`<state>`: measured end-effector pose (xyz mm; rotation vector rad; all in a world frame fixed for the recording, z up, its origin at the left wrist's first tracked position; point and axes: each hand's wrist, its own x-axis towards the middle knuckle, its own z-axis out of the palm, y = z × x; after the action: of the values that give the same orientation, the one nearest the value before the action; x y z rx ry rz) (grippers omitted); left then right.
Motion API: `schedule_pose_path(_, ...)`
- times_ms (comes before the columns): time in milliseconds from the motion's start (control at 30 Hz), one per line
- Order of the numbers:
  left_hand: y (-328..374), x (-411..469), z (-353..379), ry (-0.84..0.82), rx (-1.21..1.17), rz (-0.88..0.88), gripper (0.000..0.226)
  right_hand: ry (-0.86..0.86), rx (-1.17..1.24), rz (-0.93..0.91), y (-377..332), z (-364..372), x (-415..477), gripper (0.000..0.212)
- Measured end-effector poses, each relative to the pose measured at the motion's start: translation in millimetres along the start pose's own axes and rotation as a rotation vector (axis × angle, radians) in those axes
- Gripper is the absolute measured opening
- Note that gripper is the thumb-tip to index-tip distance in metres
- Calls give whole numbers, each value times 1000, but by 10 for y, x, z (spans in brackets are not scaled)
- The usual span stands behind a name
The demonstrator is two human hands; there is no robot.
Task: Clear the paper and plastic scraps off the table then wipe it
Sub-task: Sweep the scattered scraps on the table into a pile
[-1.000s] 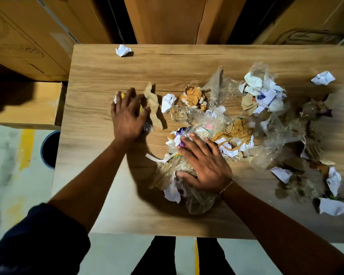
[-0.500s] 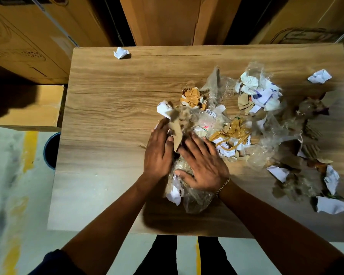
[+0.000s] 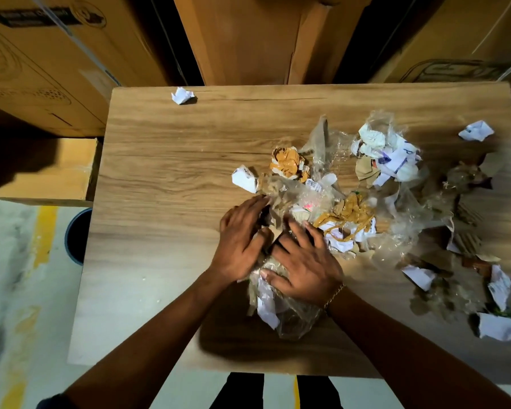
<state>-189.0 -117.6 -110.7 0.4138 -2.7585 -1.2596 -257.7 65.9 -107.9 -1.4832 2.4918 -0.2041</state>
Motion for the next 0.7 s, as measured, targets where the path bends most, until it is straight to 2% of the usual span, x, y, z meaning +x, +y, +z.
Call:
schedule_pose_path(100,-168,266,-344,110,101,-17,63,12,-4,23,5,10,-3,59)
schedule_pose_path(267,-667,1059,-983,255,221,-180,62,93,-8,28,14,87,-14,55)
schedule_pose_path(367,-851,1567,-1265,243,242,-195,66,132,41,15,21,131,-1,53)
schedule_pose_path(500,-1015,2110,-1403,169,232,-253,78,134,41,-1,32,195,-25,68)
schedule_pose_path(600,-930,2253,-1272,102,235,-320,90,141,42,-1,30,196,-30,72)
schedule_pose_path(700,-794,2099,-1090,26,266,-240,97,130,44,-2,24,170,-25,73)
